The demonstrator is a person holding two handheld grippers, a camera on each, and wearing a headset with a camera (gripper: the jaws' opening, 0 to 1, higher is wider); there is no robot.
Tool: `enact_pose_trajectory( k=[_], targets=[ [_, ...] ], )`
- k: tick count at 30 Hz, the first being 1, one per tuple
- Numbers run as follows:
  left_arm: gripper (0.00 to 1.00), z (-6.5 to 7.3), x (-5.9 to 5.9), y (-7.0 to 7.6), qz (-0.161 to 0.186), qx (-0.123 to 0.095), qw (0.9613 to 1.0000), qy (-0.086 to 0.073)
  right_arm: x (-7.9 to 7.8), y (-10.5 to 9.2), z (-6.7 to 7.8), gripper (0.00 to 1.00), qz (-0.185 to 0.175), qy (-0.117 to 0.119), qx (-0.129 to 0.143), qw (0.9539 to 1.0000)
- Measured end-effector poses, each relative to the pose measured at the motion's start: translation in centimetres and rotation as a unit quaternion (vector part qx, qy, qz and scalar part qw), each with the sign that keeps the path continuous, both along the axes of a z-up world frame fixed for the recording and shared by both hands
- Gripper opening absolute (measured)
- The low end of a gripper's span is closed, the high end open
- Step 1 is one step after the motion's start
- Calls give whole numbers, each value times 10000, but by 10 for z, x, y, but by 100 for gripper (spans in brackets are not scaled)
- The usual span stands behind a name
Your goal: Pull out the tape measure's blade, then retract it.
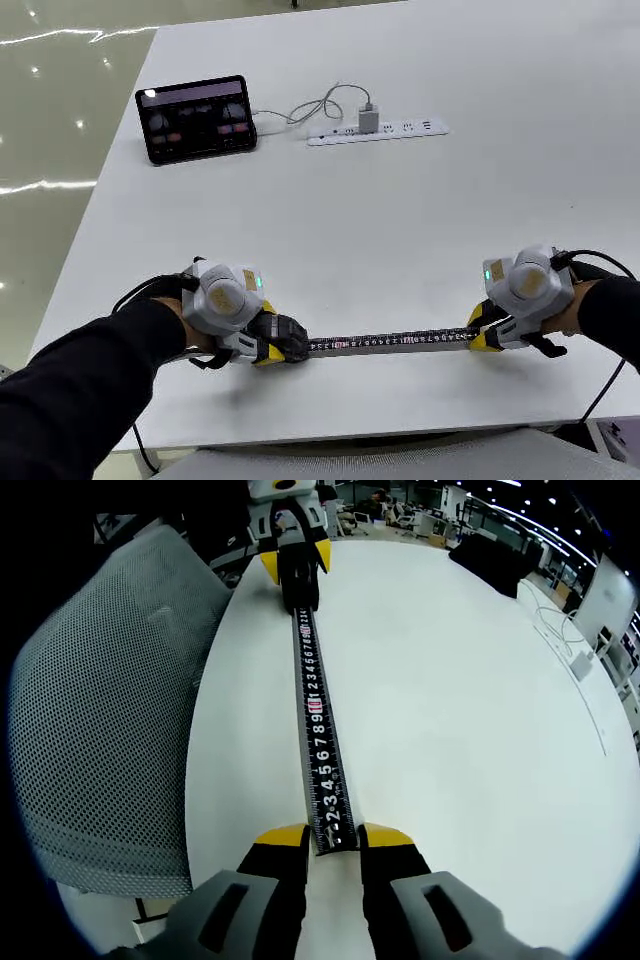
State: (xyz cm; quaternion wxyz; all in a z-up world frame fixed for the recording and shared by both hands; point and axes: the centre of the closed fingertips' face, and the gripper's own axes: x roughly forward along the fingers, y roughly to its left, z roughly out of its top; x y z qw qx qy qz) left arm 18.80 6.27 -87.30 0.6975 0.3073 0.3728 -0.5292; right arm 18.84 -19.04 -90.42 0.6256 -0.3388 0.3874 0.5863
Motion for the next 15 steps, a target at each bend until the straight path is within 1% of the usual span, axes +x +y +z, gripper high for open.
enact_pose_trajectory(
  k=[1,3,6,8,9,11,13,15],
  targets=[
    [33,0,0,0,-13,-3,10000,-3,-2,2,0,20,16,17,47,10000],
    [33,0,0,0,-40,24,10000,-1,-3,3,0,23,30,-6,57,10000],
    [33,0,0,0,-71,73,9999,-14,-7,6,0,28,-36,87,98,9999],
    [33,0,-1,0,-65,67,10000,-18,-6,7,2,32,-56,50,112,9999],
    [33,0,-1,0,-87,38,9999,-54,-5,7,2,34,-41,-11,119,9999],
    [33,0,-1,0,-53,-11,10000,-42,-4,6,3,37,-59,-23,116,9999],
    [33,1,-1,0,-88,-21,9999,-46,-3,5,5,42,-128,-7,128,9998],
    [33,1,-1,0,-72,-41,10000,-28,-2,5,7,47,-132,-67,139,9998]
  ],
)
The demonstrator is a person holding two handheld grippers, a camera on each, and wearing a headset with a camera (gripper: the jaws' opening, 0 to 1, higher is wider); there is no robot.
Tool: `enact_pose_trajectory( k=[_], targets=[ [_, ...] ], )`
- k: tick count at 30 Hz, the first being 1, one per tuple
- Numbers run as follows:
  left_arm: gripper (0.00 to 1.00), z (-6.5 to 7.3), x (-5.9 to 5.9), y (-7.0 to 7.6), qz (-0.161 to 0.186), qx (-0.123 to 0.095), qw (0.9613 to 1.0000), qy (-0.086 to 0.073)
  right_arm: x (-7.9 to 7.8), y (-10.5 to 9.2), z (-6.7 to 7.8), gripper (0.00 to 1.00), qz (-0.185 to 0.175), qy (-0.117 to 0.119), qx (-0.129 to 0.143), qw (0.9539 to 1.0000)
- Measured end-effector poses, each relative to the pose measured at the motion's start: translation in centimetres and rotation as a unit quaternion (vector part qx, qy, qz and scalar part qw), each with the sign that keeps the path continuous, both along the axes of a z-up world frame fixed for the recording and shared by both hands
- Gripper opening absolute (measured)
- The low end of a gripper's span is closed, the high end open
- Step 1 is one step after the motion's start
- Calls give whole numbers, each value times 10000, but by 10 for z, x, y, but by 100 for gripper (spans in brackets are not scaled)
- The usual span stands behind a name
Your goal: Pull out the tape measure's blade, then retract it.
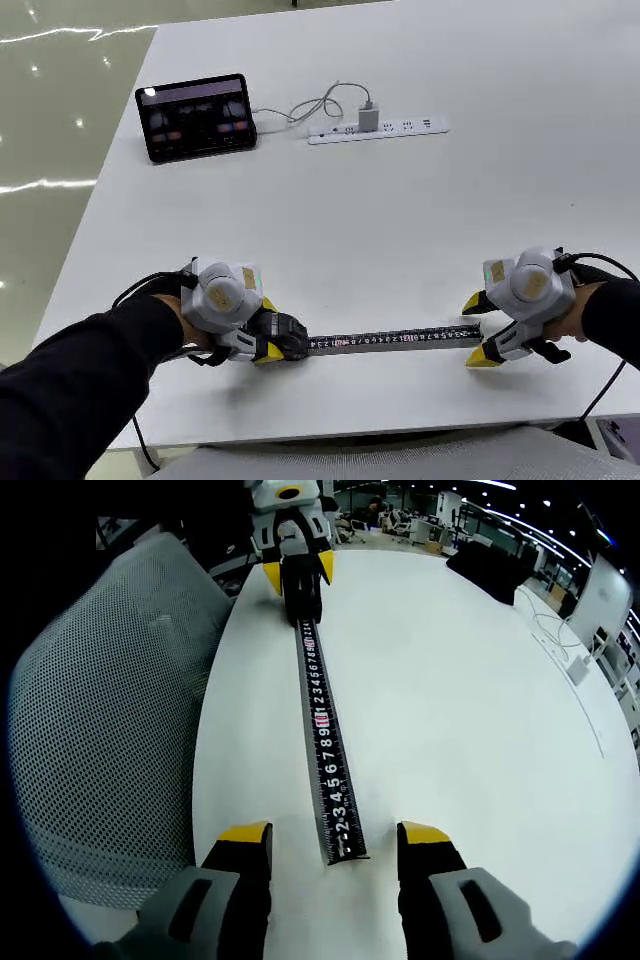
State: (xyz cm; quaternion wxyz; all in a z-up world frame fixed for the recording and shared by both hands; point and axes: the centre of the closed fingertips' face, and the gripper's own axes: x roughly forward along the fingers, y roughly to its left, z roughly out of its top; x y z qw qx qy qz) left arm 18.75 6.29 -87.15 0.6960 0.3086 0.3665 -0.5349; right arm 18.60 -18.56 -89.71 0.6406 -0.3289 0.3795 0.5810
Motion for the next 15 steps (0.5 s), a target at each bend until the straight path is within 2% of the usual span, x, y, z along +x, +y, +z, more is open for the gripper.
enact_pose_trajectory(
  k=[3,6,10,13,15],
  targets=[
    [34,-1,1,1,50,0,10000,34,1,-1,2,47,-45,7,21,10000],
    [39,-5,2,10,192,156,9997,64,-1,-1,4,50,-68,34,25,10000],
    [49,-2,5,14,503,-74,9987,18,-2,-2,6,57,-103,22,14,9999],
    [61,-2,8,20,737,-153,9972,-19,-2,-2,7,60,-143,16,20,9999],
    [68,-3,11,25,870,-129,9961,-79,-2,-3,7,63,-161,-3,14,9999]
  ],
)
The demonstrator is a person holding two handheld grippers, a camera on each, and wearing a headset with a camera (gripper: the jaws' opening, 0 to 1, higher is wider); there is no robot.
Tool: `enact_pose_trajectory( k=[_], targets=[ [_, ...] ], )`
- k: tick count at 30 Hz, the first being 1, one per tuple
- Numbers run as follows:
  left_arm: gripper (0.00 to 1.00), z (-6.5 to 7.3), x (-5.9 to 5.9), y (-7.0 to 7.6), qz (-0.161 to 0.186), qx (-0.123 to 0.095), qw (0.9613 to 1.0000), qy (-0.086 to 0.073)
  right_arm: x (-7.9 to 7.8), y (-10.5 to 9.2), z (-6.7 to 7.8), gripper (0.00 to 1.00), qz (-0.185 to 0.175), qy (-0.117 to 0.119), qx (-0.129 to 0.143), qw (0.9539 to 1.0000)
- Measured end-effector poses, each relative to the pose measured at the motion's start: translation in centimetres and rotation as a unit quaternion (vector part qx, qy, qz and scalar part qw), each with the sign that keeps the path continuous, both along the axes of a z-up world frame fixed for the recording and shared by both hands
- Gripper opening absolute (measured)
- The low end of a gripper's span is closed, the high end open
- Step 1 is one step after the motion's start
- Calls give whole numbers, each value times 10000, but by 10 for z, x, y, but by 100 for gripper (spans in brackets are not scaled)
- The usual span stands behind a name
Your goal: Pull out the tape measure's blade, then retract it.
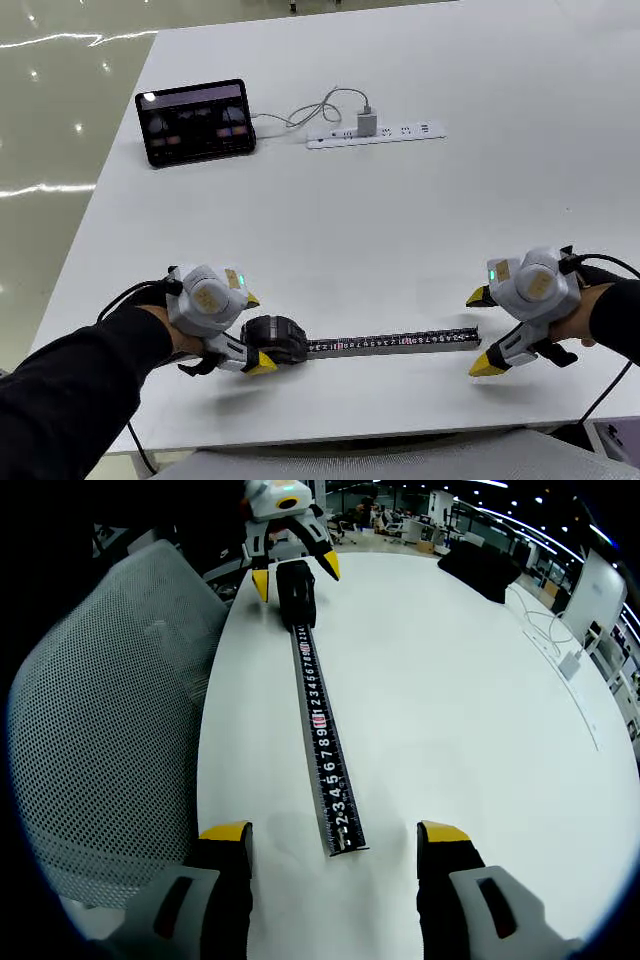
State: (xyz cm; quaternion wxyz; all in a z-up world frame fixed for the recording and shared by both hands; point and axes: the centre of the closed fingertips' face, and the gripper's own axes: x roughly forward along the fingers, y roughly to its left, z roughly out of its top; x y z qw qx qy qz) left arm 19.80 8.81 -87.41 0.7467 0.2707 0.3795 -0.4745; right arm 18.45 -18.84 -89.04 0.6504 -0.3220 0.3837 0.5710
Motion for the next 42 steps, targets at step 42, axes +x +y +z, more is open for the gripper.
enact_pose_trajectory(
  k=[42],
  targets=[
    [100,40,-3,57,2757,-1327,9499,-635,-3,-41,51,100,-2470,-752,1371,9563]
  ],
)
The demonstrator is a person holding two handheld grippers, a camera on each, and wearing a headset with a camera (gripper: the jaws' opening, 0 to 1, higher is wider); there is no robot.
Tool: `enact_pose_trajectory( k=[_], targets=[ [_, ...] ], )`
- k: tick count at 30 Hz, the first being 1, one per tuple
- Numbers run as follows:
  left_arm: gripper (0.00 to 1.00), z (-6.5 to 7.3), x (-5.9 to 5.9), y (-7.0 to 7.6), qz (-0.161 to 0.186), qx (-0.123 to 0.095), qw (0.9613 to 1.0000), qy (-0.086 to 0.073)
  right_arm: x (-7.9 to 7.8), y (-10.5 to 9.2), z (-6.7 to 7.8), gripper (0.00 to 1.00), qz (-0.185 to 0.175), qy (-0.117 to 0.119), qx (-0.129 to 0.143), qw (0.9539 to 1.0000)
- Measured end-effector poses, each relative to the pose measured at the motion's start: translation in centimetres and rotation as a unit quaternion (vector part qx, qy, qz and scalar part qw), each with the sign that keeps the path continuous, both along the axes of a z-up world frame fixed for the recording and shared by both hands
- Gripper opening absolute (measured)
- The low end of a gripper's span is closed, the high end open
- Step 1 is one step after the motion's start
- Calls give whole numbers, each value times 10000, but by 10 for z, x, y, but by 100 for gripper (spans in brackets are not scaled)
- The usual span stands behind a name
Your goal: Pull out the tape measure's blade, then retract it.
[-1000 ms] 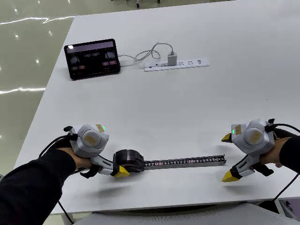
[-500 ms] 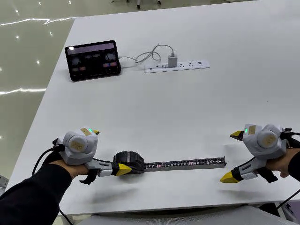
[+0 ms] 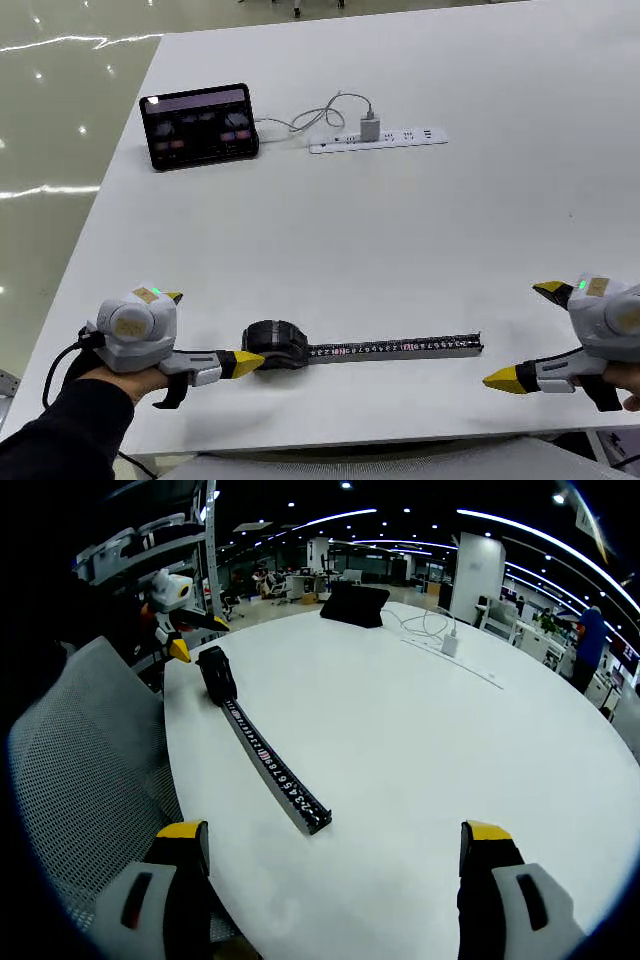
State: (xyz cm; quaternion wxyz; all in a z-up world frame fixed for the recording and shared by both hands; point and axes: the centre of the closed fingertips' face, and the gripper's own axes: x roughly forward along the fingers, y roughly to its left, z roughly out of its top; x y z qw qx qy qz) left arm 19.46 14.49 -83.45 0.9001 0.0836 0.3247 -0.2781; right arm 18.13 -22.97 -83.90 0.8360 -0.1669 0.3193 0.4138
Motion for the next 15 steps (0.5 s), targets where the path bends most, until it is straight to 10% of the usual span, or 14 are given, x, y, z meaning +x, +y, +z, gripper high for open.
enact_pose_trajectory(
  k=[15],
  targets=[
    [100,7,-24,26,379,-180,9990,-170,-30,-25,16,100,-430,-313,178,9984]
  ],
)
